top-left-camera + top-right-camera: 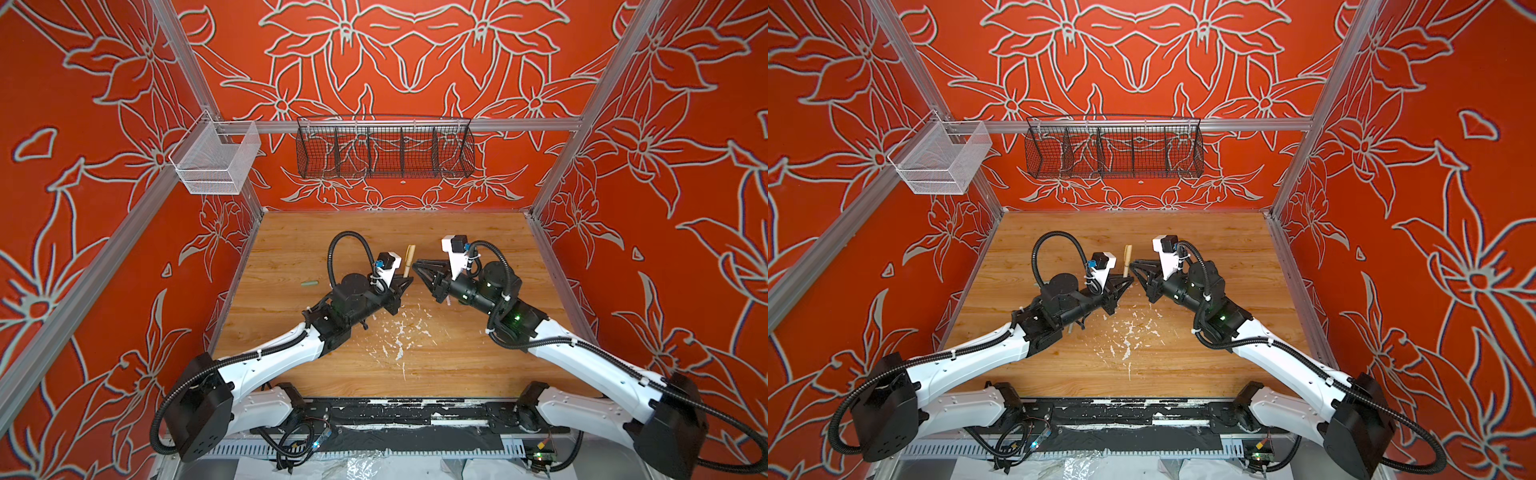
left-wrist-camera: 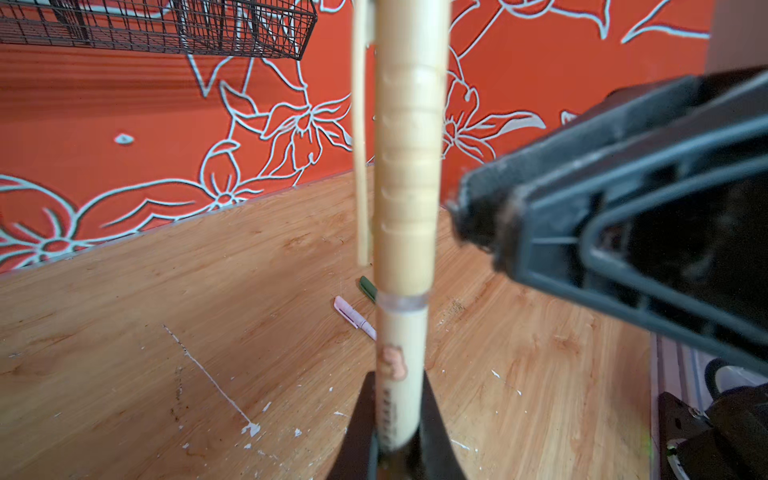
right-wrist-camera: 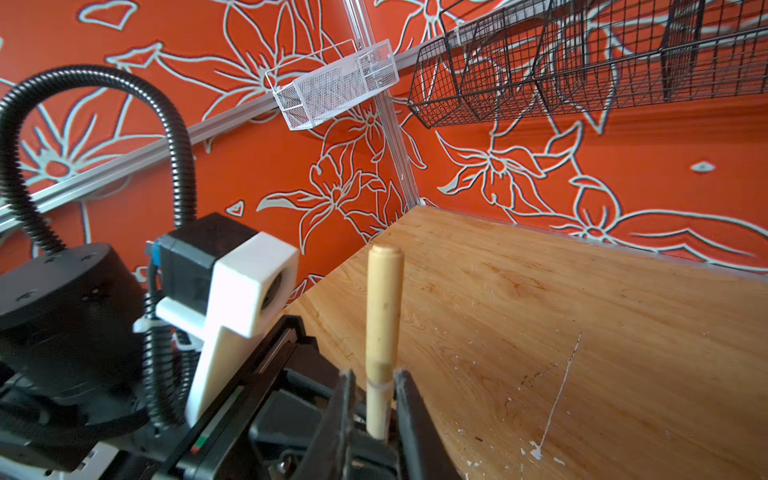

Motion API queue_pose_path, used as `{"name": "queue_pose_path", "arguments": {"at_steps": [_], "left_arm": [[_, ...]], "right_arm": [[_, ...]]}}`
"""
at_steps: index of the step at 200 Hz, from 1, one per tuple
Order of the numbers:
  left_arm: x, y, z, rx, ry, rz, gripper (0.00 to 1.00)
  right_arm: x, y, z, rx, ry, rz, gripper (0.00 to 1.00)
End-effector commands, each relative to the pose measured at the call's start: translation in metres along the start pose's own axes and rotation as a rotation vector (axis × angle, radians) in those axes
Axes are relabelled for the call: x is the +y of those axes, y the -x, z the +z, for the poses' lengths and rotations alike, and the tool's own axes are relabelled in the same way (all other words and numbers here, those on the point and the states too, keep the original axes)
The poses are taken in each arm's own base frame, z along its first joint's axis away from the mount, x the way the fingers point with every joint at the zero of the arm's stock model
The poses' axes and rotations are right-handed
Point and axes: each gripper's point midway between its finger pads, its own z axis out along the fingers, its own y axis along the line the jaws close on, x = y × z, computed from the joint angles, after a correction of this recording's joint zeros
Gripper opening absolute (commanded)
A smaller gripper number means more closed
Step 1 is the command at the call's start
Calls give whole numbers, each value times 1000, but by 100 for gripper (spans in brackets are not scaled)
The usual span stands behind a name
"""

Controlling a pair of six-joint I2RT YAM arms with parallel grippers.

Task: Insert the pens into the pen caps
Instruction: 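Lower the beige cap onto the pen nib with the right gripper, then press the cap down onto the pen with the right gripper while the left holds it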

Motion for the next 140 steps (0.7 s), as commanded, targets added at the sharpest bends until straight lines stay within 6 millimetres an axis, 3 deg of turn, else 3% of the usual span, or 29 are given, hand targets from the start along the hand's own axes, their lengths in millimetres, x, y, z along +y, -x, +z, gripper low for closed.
{"name": "queue_pose_path", "arguments": {"at_steps": [1,19,54,93,140], "left_arm": [[-3,17,-3,-51,7,30,0],[-1,15,-1,-30,19,28,0],[4,12,0,-17,44,35,0],[7,12,0,-13,62,44,0],[9,14,-1,-18,77,54,0]], "right_arm": [[10,10,-8,1,13,-15,28],[8,16,-9,-6,-10,3,39],[2,44,-5,-16,-93,17,38],[-1,68,15,49,-143,74,37],[-9,67,33,99,-184,150,37]]}}
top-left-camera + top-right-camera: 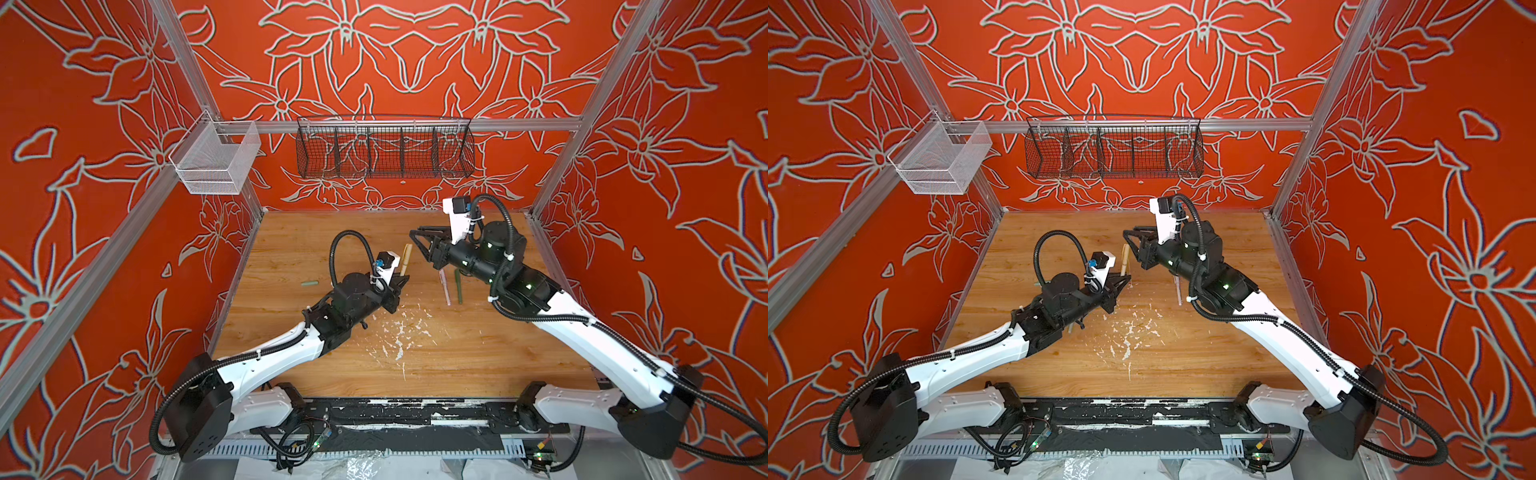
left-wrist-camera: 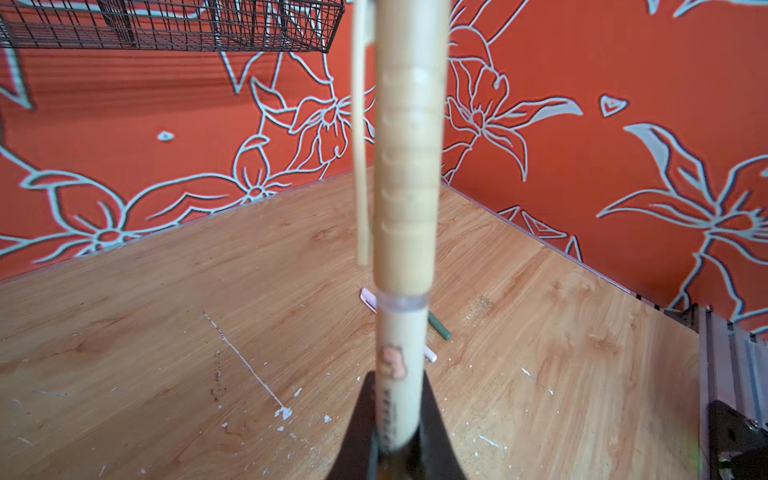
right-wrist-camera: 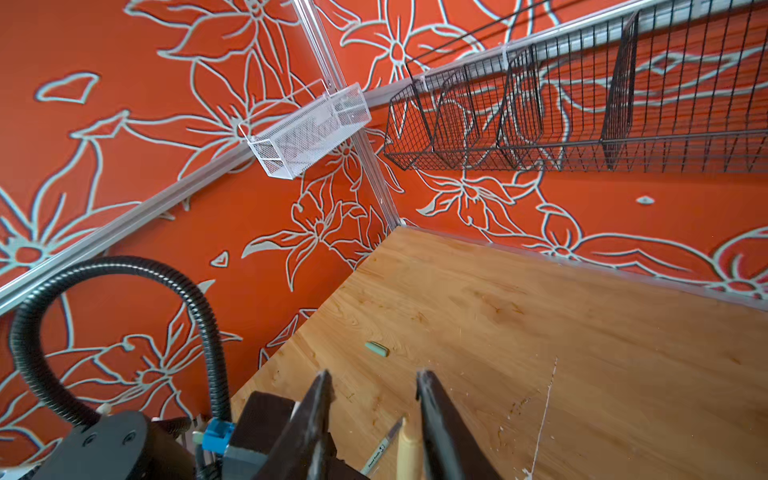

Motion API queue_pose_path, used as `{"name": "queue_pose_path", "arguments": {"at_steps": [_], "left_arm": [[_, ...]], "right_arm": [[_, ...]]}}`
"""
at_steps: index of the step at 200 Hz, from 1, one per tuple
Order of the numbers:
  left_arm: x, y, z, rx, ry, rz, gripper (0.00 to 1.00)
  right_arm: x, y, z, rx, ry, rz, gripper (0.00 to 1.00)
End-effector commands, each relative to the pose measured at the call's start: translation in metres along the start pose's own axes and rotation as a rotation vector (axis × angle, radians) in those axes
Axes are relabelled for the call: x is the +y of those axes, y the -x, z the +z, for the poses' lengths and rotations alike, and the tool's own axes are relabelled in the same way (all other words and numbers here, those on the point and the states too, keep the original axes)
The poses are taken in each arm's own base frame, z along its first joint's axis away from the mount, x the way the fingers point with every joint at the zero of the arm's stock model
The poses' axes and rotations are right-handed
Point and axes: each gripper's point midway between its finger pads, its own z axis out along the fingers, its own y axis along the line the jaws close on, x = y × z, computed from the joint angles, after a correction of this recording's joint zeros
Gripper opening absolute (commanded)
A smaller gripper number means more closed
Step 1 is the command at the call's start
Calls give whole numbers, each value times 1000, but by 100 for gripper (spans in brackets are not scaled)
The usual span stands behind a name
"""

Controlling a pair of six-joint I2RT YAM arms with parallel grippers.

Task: Insert the pens into the pen caps
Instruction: 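Press the cap down onto the pen with the right gripper while the left holds it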

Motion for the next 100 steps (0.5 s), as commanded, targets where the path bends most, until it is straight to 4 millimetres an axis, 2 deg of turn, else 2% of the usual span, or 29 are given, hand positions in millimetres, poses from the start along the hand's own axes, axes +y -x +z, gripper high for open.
{"name": "queue_pose_path", "arguments": {"at_steps": [1,61,100], "left_arm": [[-3,18,-1,-42,2,24,0],[-2,17,-1,-41,7,22,0],[-2,17,0,-39,10,18,0]], "right_arm": [[-11,-14,7,72,-55,64,37],[-12,-37,20,144,-32,127,30],[-7,-50,25,193,14,152,21]]}}
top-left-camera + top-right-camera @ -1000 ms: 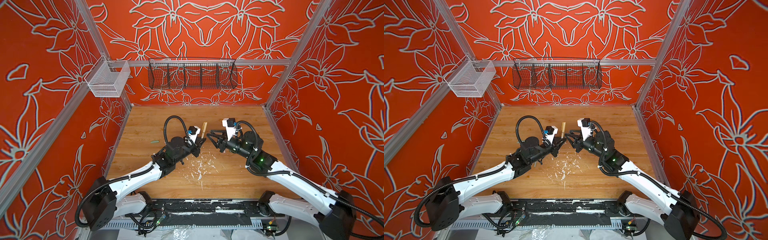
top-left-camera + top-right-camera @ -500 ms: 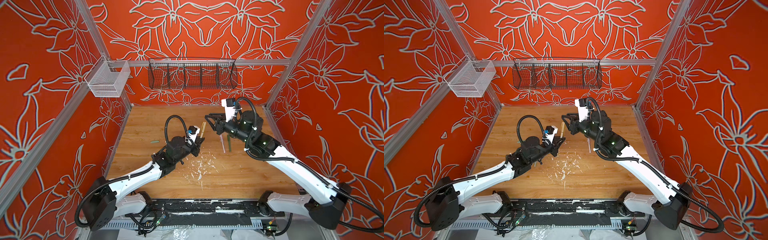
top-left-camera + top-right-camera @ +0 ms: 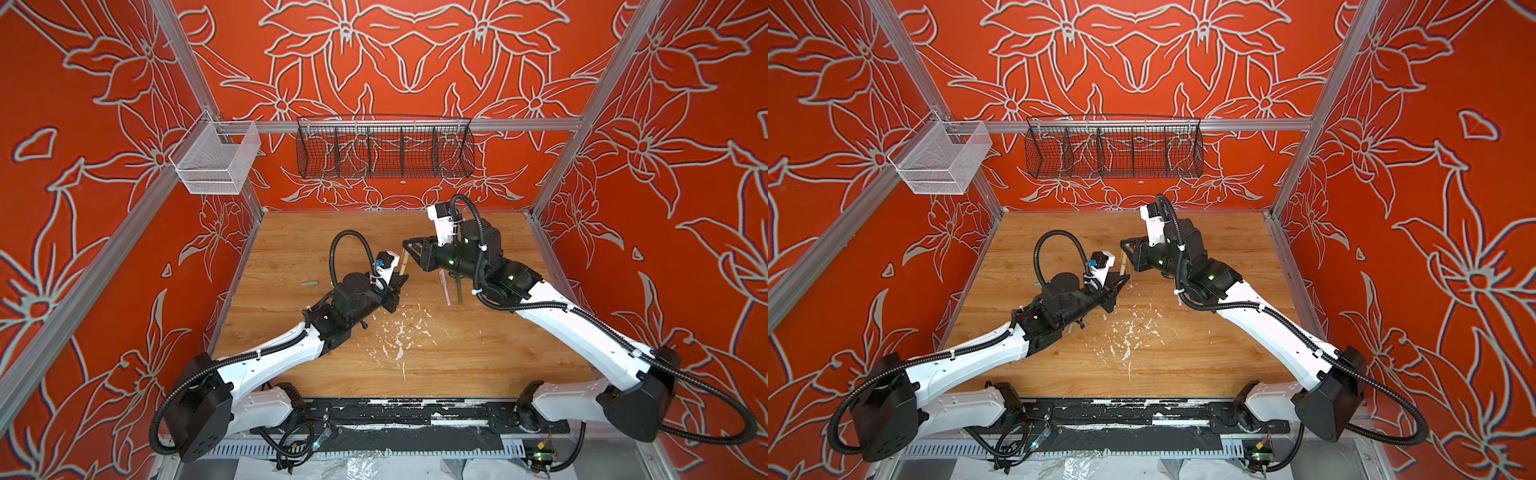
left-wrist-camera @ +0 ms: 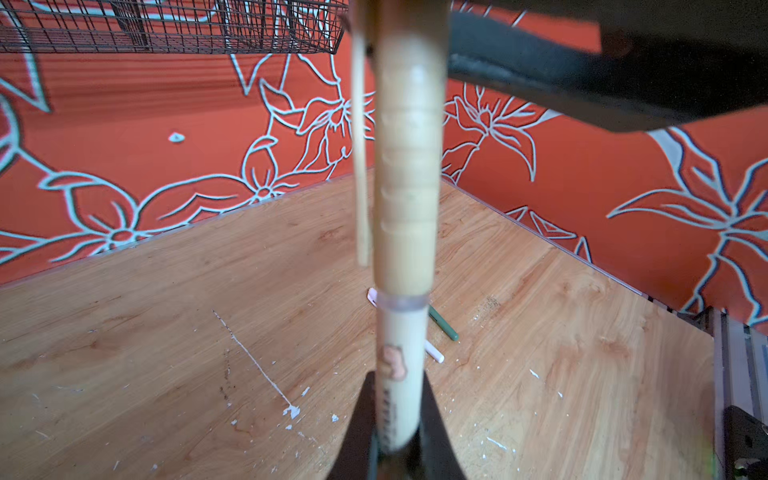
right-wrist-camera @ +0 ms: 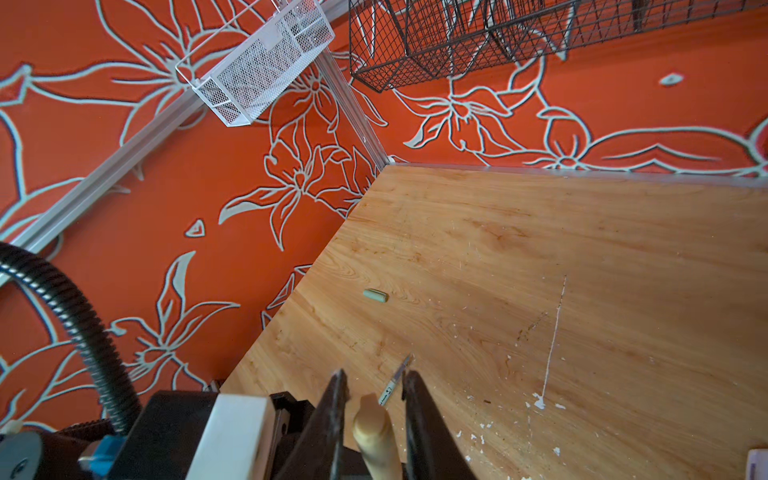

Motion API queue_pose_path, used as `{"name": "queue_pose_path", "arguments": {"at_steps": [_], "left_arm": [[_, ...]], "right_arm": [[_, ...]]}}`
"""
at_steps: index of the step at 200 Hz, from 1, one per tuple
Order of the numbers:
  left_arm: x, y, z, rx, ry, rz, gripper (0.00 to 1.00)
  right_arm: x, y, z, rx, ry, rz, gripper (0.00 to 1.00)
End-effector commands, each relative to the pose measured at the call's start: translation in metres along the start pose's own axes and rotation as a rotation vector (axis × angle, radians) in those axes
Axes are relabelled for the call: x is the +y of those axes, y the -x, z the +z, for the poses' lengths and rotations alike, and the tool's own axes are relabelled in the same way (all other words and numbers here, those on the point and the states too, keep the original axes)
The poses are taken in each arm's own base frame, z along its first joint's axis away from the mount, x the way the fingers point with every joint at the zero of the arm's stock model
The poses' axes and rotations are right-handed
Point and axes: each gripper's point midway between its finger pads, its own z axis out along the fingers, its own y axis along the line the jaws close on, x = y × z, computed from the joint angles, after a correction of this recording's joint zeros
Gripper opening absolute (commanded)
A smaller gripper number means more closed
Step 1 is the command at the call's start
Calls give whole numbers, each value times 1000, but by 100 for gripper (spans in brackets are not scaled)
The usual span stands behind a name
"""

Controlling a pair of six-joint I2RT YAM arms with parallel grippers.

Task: Insert the pens into the pen caps
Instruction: 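Press the cap down onto the pen with the right gripper while the left holds it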

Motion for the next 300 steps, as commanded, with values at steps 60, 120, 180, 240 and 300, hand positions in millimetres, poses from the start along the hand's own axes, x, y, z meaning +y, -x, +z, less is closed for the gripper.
{"name": "queue_pose_path", "arguments": {"at_steps": [60,120,180,240,300], "left_arm": [[-6,35,-11,-67,-10,-29,0],[-4,58,-30,-143,10,2,0],[19,101,-49,-240,47,-52,0],[26,158,-68,-371,71,-39,0],[32,189,-74,-436,98,-17,0]], "right_arm": [[7,-26,3,66,75,-19,5],[18,-48,14,112,131,-29,0],[9,-81,23,160,93,-79,0],[1,-105,27,193,108,-33,0],[-5,-127,22,229,111,-23,0]]}}
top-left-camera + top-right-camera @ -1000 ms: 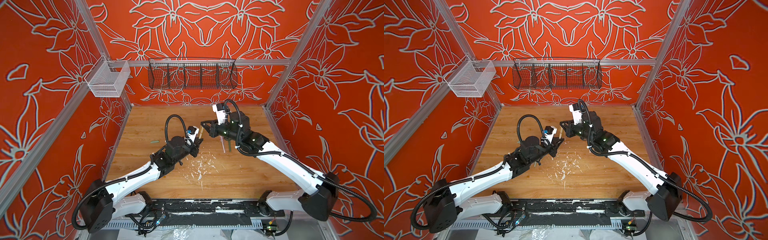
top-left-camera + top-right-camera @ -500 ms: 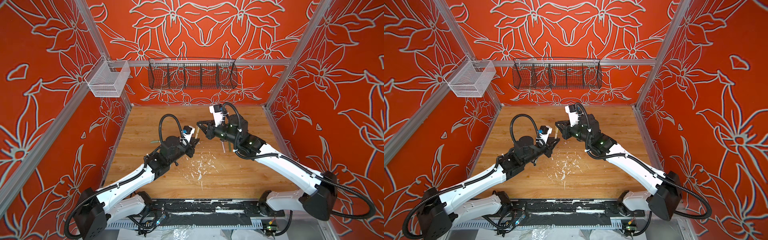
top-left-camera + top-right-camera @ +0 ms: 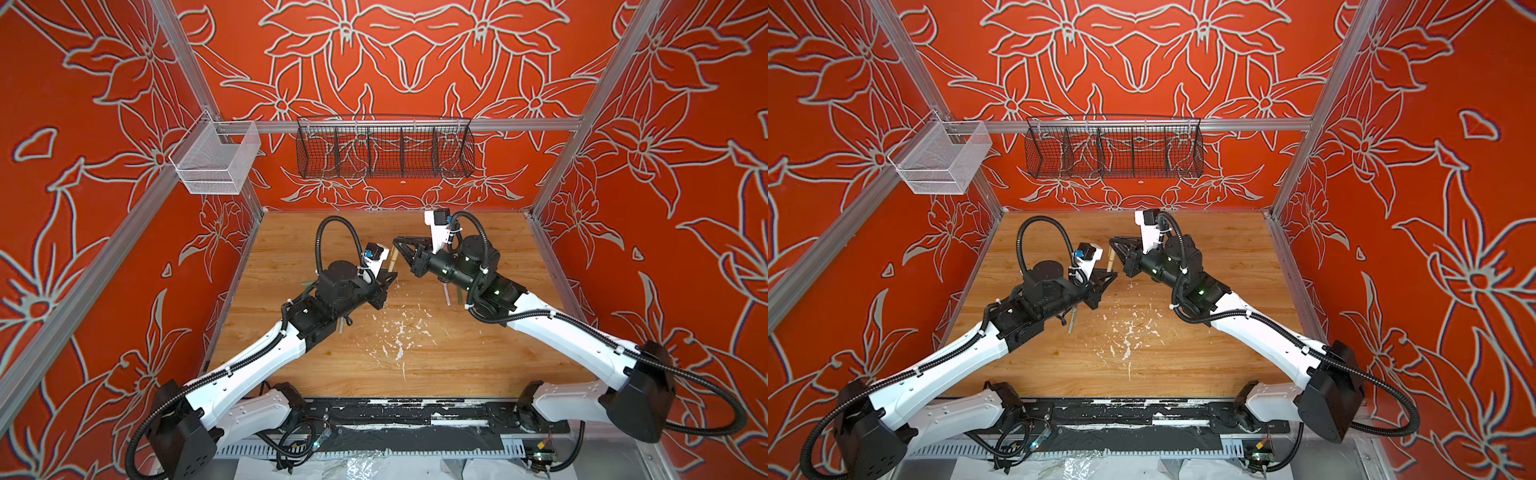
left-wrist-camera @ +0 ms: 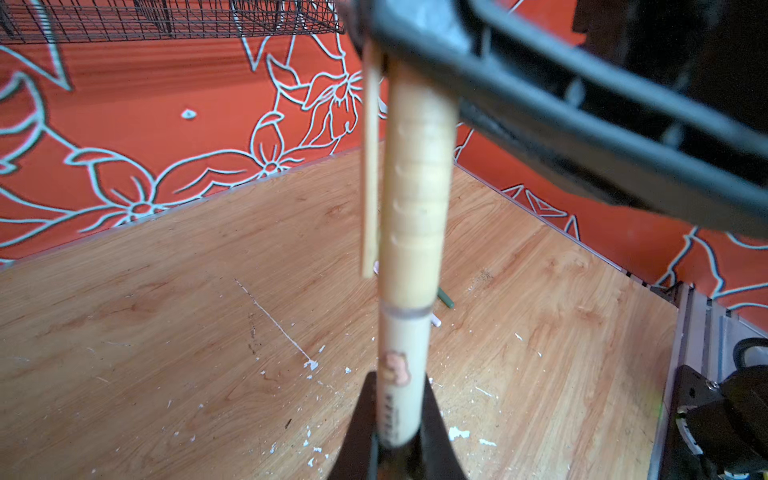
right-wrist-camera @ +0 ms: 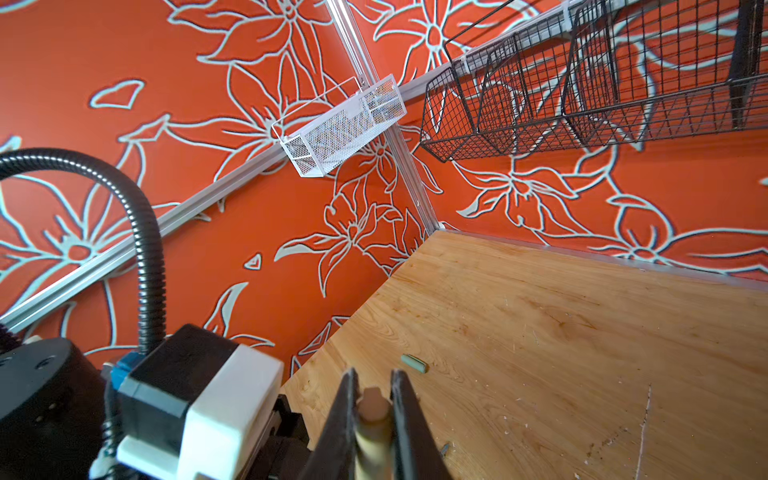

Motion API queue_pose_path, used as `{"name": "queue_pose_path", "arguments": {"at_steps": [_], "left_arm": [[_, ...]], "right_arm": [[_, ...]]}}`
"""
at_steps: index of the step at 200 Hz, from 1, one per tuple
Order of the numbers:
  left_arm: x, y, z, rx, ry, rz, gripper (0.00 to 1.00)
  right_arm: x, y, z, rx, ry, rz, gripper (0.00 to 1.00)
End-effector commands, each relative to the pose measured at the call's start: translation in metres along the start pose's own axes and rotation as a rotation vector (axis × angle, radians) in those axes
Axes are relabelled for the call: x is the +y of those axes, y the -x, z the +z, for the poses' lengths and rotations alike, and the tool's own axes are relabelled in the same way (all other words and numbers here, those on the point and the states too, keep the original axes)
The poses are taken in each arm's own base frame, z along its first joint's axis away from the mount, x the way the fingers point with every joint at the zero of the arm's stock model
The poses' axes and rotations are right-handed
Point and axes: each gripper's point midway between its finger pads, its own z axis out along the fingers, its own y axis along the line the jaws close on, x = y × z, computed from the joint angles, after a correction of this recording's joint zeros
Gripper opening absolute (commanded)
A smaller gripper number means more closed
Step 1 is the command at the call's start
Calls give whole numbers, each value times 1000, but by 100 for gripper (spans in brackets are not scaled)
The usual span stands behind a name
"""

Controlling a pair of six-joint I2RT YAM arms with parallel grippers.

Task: Insert the pens into the pen caps
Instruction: 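Press the cap down onto the pen with the right gripper while the left holds it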

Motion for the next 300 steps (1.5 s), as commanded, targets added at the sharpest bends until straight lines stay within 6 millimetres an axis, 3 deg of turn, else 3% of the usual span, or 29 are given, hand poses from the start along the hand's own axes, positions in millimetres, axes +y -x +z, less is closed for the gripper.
{"name": "queue_pose_path", "arguments": {"at_steps": [1,138,172,187,208,238,253,272,300], "left_arm": [[13,156,-54,-526,78,-9,0],[37,204,-48,-628,107,-1,0],[35,201,-41,-603,80,1,0],[33,189,-35,-576,54,-12,0],[20,156,-19,-489,-42,-15,0],[8,101,-1,-340,-143,-50,0],[8,82,0,-311,-147,-61,0],[12,69,0,-300,-131,-72,0],[10,65,-4,-297,-138,-93,0]], "right_arm": [[-21,-128,-16,418,-48,92,0],[-38,-177,-31,486,-71,129,0],[-39,-173,-32,471,-84,126,0],[-39,-158,-29,438,-101,105,0],[-39,-130,-27,382,-132,55,0],[-25,-67,-31,245,-148,-43,27],[-16,-35,-38,178,-157,-99,33],[-3,-9,-53,120,-149,-143,38],[10,-1,-60,118,-106,-167,39]]}}
